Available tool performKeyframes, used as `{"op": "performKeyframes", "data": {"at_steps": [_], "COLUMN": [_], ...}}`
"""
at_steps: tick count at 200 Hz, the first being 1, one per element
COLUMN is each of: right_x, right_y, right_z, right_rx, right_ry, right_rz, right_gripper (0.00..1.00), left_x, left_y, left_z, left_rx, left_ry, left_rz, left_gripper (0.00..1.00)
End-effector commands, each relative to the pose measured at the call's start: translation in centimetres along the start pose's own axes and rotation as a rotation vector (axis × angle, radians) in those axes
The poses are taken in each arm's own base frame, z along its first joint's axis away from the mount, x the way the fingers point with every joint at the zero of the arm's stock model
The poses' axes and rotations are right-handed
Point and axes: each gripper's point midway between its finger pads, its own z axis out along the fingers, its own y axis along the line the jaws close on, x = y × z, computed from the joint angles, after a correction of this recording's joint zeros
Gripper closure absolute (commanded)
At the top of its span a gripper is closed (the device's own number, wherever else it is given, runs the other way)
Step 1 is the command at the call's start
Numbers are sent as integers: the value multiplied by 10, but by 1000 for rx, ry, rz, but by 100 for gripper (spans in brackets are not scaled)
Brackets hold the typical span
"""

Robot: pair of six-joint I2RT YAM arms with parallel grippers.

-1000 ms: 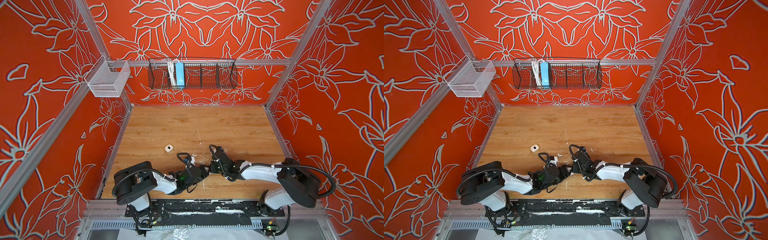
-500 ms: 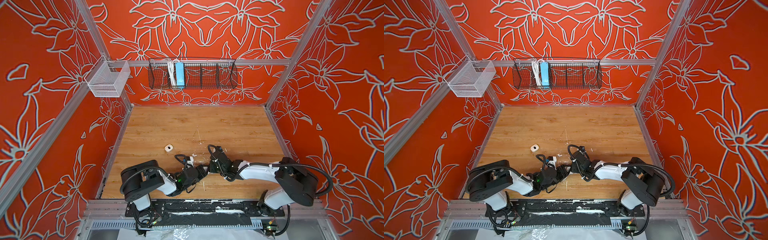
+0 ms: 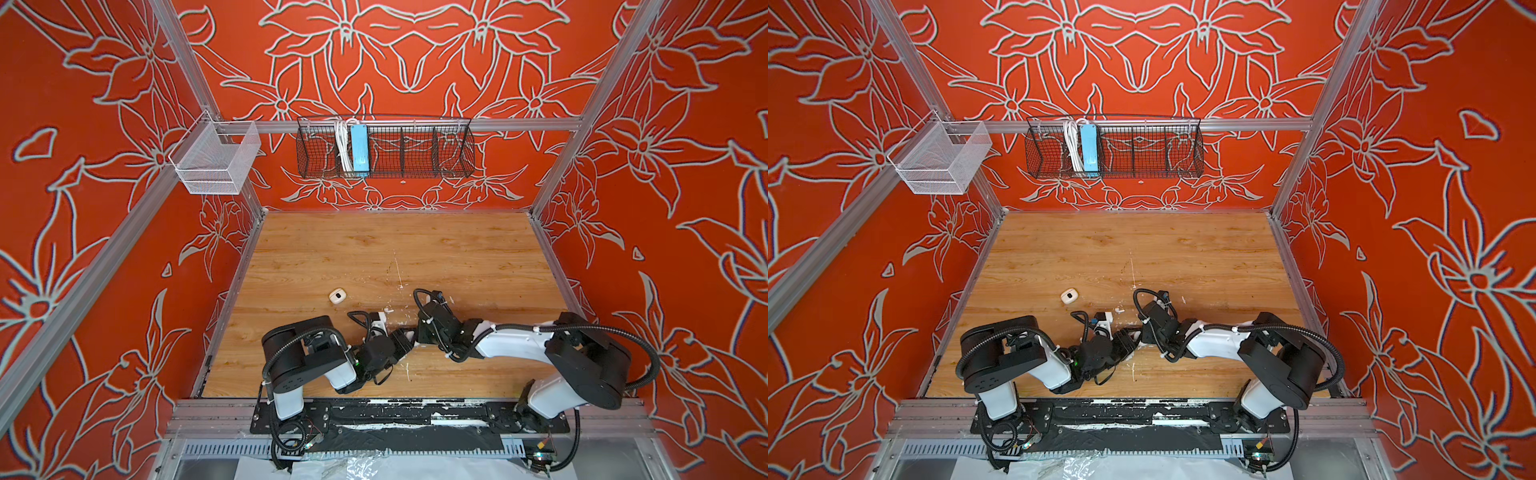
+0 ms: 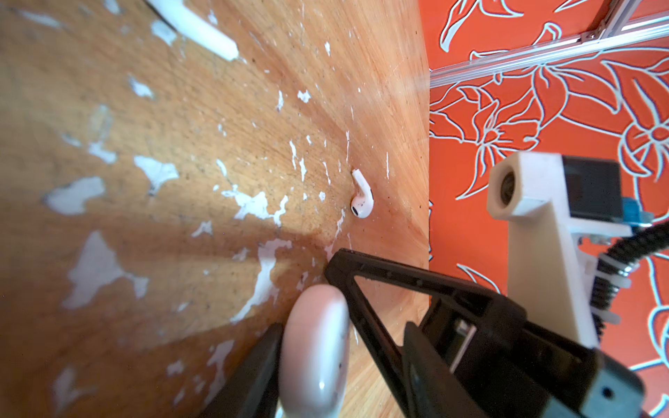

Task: Insert the wireless bluetooth earbuds into the charging case

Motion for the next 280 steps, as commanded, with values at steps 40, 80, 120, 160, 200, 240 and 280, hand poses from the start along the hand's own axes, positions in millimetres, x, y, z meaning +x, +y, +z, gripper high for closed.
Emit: {"op": "performKeyframes", "data": {"at_steps": [40,80,120,160,200,240,280], "right_x": [39,39,39,39,31,13,-7], "right_y": [2,4,5,3,-6,-22,-38], "right_z": [12,12,12,12,3,-17,-53], "right_rx": [-5,-8,-7,-2,23,74,87], "right_ry": [142,143,143,141,92,41,-61], "right_rz": [3,1,0,3,20,43,49], "right_gripper": [93,93,93,93,92,92,90], "left_x": [44,45,44,44,46,42,26], "left_y": [70,67,66,64,67,67,40], "left_z": [-10,-7,-7,-9,-14,-18,-30], "left_rx": [-254,-242,-245,-231,-219,-204,-99], "left_ry": [213,213,208,206,198,181,119], "left_rz": [119,134,150,158,165,171,254], "left_gripper": [50,52,57,61,75,81,81]}}
